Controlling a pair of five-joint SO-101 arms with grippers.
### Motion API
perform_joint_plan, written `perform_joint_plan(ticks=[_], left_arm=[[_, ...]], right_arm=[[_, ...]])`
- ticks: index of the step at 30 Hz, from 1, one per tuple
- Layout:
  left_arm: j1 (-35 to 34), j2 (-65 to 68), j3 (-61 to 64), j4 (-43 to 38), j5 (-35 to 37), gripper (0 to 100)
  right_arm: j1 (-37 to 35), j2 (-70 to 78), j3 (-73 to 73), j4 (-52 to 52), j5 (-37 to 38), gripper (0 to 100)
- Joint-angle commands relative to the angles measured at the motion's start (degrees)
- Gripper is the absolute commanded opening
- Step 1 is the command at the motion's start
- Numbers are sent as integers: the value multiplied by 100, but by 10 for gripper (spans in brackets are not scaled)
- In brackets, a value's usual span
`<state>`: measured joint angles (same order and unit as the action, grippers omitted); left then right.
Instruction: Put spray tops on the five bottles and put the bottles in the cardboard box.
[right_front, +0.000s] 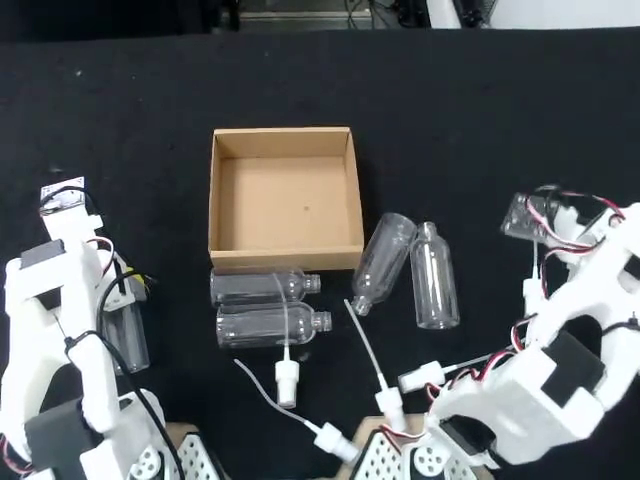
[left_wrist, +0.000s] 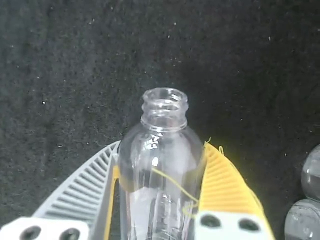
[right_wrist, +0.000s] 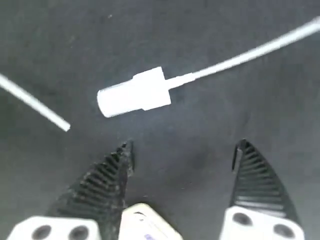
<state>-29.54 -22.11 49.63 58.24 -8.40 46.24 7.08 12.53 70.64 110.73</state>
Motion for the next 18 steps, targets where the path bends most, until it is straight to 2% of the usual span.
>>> perform_joint_plan(ticks=[1, 4, 7, 10, 16, 18], left_arm=[[57, -237, -40, -35, 35, 30], [31, -246, -40, -26, 26, 30], [40, -202, -40, -53, 9, 30], [75, -229, -40, -62, 9, 30], [75, -193, -40, -62, -9, 30], [75, -193, -40, -62, -9, 30]], right_arm=[[0, -40, 22, -105, 642, 292], [-26, 4, 374, -273, 835, 292], [-79, -22, 840, -668, 686, 291], [-396, -110, 1297, -993, -149, 290], [-932, -611, 2035, -2541, -2365, 293], [-1108, -901, 2237, -2637, -2769, 293]])
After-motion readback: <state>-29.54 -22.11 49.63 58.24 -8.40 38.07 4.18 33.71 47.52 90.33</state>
